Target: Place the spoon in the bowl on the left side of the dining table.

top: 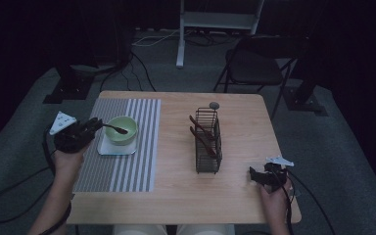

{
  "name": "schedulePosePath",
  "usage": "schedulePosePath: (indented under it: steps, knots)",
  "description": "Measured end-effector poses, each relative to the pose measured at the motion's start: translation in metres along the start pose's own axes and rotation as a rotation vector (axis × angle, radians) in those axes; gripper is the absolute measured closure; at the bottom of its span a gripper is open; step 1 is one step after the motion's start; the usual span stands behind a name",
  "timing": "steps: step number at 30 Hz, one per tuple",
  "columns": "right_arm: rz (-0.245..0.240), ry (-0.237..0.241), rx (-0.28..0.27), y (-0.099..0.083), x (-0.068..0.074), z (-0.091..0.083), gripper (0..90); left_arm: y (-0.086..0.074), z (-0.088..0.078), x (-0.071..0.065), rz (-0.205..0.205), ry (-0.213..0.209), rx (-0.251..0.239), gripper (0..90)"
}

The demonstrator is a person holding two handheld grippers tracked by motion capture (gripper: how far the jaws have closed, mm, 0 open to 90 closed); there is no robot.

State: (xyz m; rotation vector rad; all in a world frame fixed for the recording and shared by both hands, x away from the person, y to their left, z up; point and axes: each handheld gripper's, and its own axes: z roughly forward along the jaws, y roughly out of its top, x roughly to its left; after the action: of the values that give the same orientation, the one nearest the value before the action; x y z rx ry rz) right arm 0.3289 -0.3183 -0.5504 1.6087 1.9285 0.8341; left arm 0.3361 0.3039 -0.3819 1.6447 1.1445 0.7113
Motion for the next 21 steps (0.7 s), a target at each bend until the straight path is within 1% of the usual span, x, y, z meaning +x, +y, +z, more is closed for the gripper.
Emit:
schedulePosePath:
  steps: [1, 2, 4, 6, 7, 9, 11, 12, 14, 15, 17, 18, 19, 20, 21]
  knots:
    - [0.000, 0.000, 0.000, 0.000, 0.000, 0.000, 12.1, -0.003, 0.002, 0.001, -0.006, 0.007, 0.004, 75.4]
    - [0.000, 0.000, 0.000, 0.000, 0.000, 0.000, 12.1, -0.005, 0.003, 0.001, -0.002, 0.020, 0.011, 75.4]
    - [0.000, 0.000, 0.000, 0.000, 0.000, 0.000, 12.1, -0.010, 0.007, 0.003, -0.016, 0.026, 0.017, 75.4]
    - [0.000, 0.000, 0.000, 0.000, 0.000, 0.000, 12.1, -0.010, 0.007, 0.003, -0.016, 0.026, 0.017, 75.4]
    - [0.000, 0.000, 0.000, 0.000, 0.000, 0.000, 12.1, -0.017, 0.012, 0.003, -0.008, 0.046, 0.036, 75.4]
    - [0.000, 0.000, 0.000, 0.000, 0.000, 0.000, 12.1, -0.023, 0.015, 0.002, -0.005, 0.057, 0.045, 75.4]
    - [0.000, 0.000, 0.000, 0.000, 0.000, 0.000, 12.1, -0.028, 0.017, 0.002, -0.013, 0.057, 0.051, 75.4]
    - [0.000, 0.000, 0.000, 0.000, 0.000, 0.000, 12.1, -0.032, 0.019, 0.001, -0.014, 0.065, 0.051, 75.4]
    - [0.000, 0.000, 0.000, 0.000, 0.000, 0.000, 12.1, -0.039, 0.022, 0.000, -0.017, 0.068, 0.062, 75.4]
    - [0.000, 0.000, 0.000, 0.000, 0.000, 0.000, 12.1, -0.043, 0.024, -0.001, -0.024, 0.075, 0.062, 75.4]
    - [0.000, 0.000, 0.000, 0.000, 0.000, 0.000, 12.1, -0.051, 0.028, -0.002, -0.043, 0.071, 0.067, 75.4]
    - [0.000, 0.000, 0.000, 0.000, 0.000, 0.000, 12.1, -0.051, 0.028, -0.002, -0.043, 0.071, 0.067, 75.4]
    - [0.000, 0.000, 0.000, 0.000, 0.000, 0.000, 12.1, -0.058, 0.031, -0.003, -0.057, 0.068, 0.073, 75.4]
    - [0.000, 0.000, 0.000, 0.000, 0.000, 0.000, 12.1, -0.061, 0.032, -0.005, -0.061, 0.077, 0.080, 75.4]
    - [0.000, 0.000, 0.000, 0.000, 0.000, 0.000, 12.1, -0.063, 0.034, -0.006, -0.056, 0.083, 0.088, 75.5]
